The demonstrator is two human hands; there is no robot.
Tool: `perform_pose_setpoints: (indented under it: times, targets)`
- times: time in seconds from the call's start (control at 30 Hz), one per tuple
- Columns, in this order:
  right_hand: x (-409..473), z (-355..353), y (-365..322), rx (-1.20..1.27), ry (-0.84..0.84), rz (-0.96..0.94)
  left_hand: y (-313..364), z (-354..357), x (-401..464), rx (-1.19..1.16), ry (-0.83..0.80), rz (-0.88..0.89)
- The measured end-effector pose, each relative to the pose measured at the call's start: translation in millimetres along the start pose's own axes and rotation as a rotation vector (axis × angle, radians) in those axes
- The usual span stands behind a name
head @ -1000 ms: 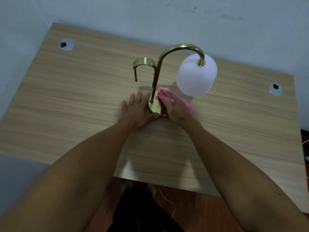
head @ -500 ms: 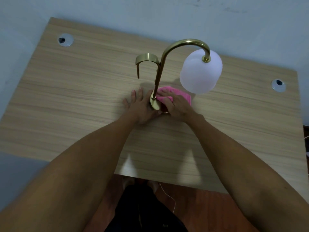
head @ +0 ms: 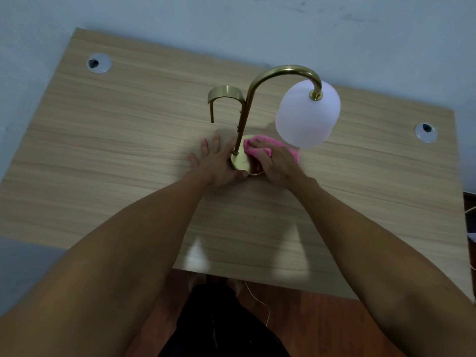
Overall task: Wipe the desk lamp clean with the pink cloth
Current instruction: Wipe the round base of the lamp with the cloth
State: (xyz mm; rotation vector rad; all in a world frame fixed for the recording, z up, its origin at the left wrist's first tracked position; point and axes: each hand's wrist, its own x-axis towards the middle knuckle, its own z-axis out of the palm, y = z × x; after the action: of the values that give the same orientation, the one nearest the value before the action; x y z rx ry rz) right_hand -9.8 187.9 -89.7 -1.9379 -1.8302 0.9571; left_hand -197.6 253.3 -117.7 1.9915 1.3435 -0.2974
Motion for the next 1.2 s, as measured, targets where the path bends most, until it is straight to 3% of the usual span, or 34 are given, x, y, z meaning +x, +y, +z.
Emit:
perform_pose_setpoints:
  times: [0.13, 0.3, 0.43, 0.57, 0.73, 0.9, 1.07, 1.2]
  targets:
    - [-19, 1, 12, 0.007, -0.082, -0.083, 0, 0, -1, 0.005, 0.002, 0.010]
    - [-5, 6, 1, -0.012, 0.002, 0.007, -1, 1, 0, 0.008, 0.003, 0.006]
    - [-25, 6, 10, 0.024, -0.074, -0.126, 0, 0, -1, -0.003, 0.001, 0.005]
    - [-12, -11, 12, -0.089, 0.027, -0.078, 1, -1, -2, 0.010, 0.003, -0.003]
    - [-18, 1, 3, -0.029, -0.128, -0.142, 0, 0, -1, -0.018, 0.002, 0.004]
    - [-7, -13, 2, -0.097, -0.057, -0.083, -1, 0, 0, 0.001, -0.003, 0.002]
    - [-21, -2, 2, -0.038, -0.160, -0.123, -1, 2, 1, 0.011, 0.004, 0.001]
    - [-13, -24, 17, -0.092, -0.065, -0.098, -3, 1, 0, 0.009, 0.006, 0.002]
